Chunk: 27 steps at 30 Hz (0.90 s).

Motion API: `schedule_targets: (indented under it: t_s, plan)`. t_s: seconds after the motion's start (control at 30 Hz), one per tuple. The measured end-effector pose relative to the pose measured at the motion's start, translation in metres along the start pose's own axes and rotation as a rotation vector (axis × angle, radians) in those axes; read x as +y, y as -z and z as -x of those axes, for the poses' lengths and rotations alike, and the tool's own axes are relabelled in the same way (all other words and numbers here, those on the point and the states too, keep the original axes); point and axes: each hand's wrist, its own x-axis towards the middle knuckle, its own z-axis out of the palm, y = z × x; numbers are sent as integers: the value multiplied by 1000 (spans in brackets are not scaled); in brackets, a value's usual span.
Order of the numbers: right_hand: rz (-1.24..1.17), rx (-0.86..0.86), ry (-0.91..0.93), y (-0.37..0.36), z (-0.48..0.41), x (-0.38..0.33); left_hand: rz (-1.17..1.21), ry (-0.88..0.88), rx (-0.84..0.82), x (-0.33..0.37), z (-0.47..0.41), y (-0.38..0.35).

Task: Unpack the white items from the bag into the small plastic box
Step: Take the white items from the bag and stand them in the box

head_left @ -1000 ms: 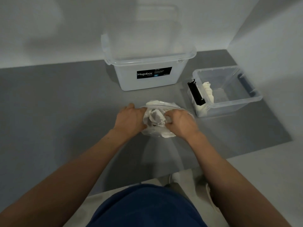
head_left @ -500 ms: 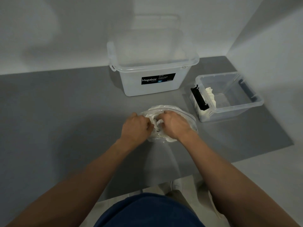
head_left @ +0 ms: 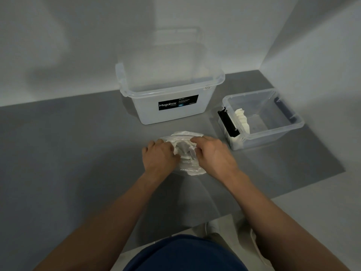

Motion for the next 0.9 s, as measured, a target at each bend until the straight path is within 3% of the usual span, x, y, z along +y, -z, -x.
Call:
schedule_targets:
  t_s: [0.27, 0.53, 0.7, 0.9]
  plan:
    - [-15, 39, 40, 10, 10, 24, 114, 57, -35, 11, -8, 6]
    - [-152, 164, 114, 35, 6, 41, 285, -239, 26, 17, -7, 73]
    - [-235, 211, 154, 73, 0, 53, 479, -203, 77, 28, -13, 101]
    - [-298, 343, 50, 137, -14, 95, 587, -174, 170, 58, -22, 117]
